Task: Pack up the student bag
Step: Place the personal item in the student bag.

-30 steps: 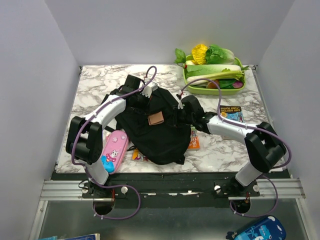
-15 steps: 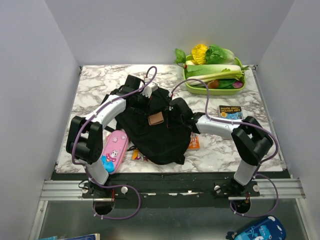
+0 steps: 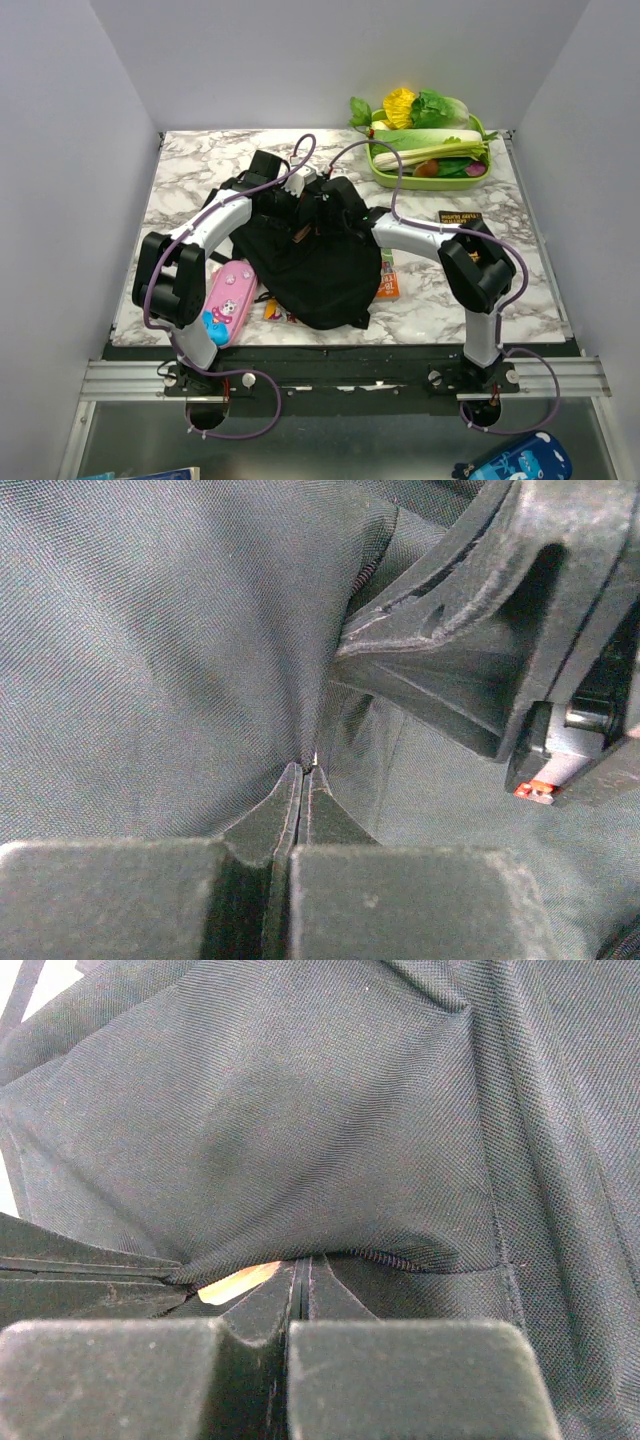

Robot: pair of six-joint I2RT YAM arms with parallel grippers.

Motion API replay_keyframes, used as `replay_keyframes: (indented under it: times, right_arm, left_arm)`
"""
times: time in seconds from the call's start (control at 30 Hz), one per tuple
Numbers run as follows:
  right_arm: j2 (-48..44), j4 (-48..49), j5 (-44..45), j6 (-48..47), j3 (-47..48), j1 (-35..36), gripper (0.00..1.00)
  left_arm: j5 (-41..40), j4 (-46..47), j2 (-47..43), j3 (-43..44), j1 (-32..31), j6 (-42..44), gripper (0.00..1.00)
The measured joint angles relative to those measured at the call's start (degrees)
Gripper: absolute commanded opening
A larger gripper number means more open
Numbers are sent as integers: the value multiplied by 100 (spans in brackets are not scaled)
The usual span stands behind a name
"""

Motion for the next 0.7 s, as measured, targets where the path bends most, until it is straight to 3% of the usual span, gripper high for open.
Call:
replay_keyframes:
  times: [0.1, 0.17, 0.33, 0.4, 0.7]
  right_arm:
    - [48, -33, -17, 55, 24, 0, 12]
    - [42, -94, -17, 83, -13, 2, 13]
    - [-424, 236, -52, 111, -990, 2, 1]
    - [-634, 431, -122, 129, -1298, 0, 1]
    - [-251, 667, -295, 219, -741, 55, 1]
  left_arm:
    - [20, 0, 0, 0, 4, 20, 0]
    - [37, -4, 0, 0, 9, 35, 0]
    - [79, -24, 0, -2, 24, 83, 0]
    - [153, -59, 0, -7, 24, 83, 0]
    - [184, -81, 0, -37, 26, 92, 0]
